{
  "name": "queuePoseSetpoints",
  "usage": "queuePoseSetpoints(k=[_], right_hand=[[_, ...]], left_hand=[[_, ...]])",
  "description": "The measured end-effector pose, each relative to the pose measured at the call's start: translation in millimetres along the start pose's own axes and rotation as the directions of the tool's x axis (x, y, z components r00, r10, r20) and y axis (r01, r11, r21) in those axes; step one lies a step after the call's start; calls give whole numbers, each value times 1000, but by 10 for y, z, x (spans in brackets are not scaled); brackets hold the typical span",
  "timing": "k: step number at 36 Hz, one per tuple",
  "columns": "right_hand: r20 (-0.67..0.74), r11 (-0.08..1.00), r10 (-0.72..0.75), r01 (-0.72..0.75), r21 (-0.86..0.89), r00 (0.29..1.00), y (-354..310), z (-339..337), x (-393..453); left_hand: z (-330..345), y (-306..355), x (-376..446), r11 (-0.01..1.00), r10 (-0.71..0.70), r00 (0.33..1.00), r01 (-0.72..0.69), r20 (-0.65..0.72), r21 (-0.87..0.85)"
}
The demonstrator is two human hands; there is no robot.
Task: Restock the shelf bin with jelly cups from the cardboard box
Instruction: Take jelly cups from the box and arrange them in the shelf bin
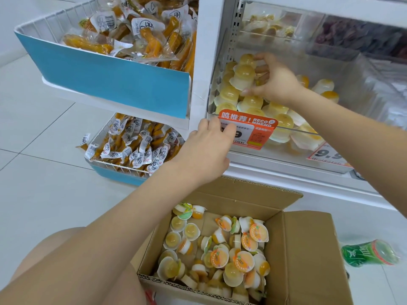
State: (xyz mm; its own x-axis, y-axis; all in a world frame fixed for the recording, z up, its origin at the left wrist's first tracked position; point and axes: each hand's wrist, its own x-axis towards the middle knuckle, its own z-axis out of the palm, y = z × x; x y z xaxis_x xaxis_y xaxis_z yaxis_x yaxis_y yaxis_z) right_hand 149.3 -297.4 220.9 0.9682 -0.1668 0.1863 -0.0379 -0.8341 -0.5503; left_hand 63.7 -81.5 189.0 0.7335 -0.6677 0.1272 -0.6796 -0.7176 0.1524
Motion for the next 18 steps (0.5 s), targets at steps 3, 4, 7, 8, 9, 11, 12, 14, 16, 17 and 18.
queuePoseSetpoints(k=[3, 4, 7, 8, 9, 11, 12, 14, 16, 17, 18], right_hand=[[49, 986, -119, 123, -112, 992, 7, -35, -87], [83, 978, -148, 158, -133, 985, 5, -37, -99], [143, 963, -193, 216, -164, 971, -10, -19, -101], [135, 962, -192, 214, -171, 972, -14, -18, -96], [117, 964, -182, 201, -176, 976, -17, -18, -88], [79, 970, -152, 164, -178, 985, -16, -20, -67], [66, 973, -140, 150, -174, 988, -14, -15, -61], [45, 978, -130, 136, -157, 990, -7, 1, -57], [21, 983, -125, 127, -129, 992, -4, 29, -70], [10, 985, -126, 126, -118, 992, -3, 48, -79], [0, 986, -129, 128, -109, 992, -1, 66, -83]], left_hand=[[-3, 33, -14, 1000, -6, 1000, 5, 7, 8], [-4, 47, -17, 1000, -5, 1000, 5, 12, 11], [-14, 80, -28, 1000, 1, 999, 0, 33, -11], [-18, 89, -33, 1000, 4, 999, -4, 34, -17], [-22, 95, -41, 1000, 8, 999, -7, 32, -20], [-22, 98, -58, 1000, 14, 1000, -14, 26, -22], [-19, 95, -64, 1000, 16, 1000, -16, 25, -21], [-15, 85, -72, 1000, 19, 1000, -18, 22, -21], [-11, 68, -70, 1000, 22, 1000, -22, 18, -17], [-11, 61, -67, 1000, 24, 1000, -24, 17, -15], [-9, 58, -63, 1000, 26, 1000, -26, 15, -14]])
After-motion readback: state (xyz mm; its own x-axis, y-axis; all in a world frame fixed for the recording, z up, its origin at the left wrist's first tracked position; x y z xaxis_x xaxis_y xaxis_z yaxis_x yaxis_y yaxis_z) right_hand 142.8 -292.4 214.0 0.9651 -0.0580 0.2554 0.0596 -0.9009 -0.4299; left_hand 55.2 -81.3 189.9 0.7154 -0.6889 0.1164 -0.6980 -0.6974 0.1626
